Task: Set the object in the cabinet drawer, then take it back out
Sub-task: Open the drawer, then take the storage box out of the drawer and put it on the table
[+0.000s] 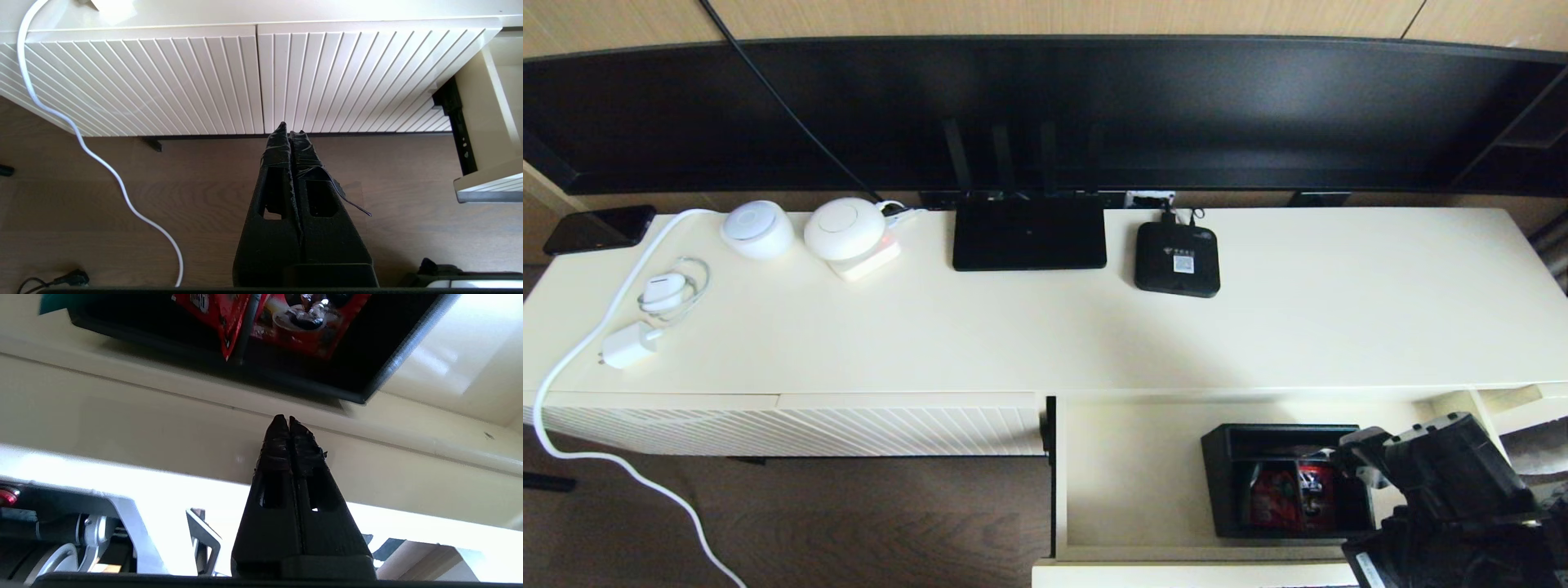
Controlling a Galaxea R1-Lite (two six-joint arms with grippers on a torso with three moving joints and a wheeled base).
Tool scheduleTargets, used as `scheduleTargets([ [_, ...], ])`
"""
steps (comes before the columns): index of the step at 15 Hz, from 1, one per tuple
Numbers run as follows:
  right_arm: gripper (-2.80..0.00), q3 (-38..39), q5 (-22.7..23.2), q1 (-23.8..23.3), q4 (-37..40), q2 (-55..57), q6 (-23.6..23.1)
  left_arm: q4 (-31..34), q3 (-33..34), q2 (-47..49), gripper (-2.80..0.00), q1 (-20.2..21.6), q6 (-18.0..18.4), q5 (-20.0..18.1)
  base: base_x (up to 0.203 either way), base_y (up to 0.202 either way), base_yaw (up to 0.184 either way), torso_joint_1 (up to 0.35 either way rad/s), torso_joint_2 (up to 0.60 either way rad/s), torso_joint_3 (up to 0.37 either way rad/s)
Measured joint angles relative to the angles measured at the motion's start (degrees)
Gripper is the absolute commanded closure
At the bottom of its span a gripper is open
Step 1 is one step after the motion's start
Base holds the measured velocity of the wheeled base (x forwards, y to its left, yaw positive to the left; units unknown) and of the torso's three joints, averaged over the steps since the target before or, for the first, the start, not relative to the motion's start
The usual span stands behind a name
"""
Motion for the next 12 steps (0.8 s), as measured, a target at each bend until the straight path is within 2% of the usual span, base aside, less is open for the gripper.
scheduleTargets([
  [3,0.00,-4.49,-2.77,-0.11,1.47,-3.47,0.19,-0.02,0.00,0.00,0.00,0.00,-0.02,-0.01,0.000,0.000,0.000,0.000,0.00,0.000],
  [5,0.00,-7.87,-3.11,-0.12,5.17,-5.93,1.72,0.00,0.00,0.00,0.00,0.00,-0.01,-0.01,0.000,0.000,0.000,0.000,0.00,0.000],
  [6,-2.80,-9.72,-3.18,0.18,7.96,-6.79,3.67,-0.02,0.00,0.00,0.00,0.00,-0.01,0.00,0.000,0.000,0.000,0.000,0.00,0.000],
  [9,-2.80,-14.34,-2.97,1.11,13.57,-6.26,10.96,-0.01,0.00,0.00,0.00,0.00,0.00,0.00,0.000,0.000,0.000,0.000,0.00,0.000],
  [12,-2.80,-15.61,-2.34,2.01,14.45,-3.87,13.80,-0.02,0.00,0.00,0.00,0.00,-0.01,0.01,0.000,0.000,0.000,0.000,0.00,0.000],
])
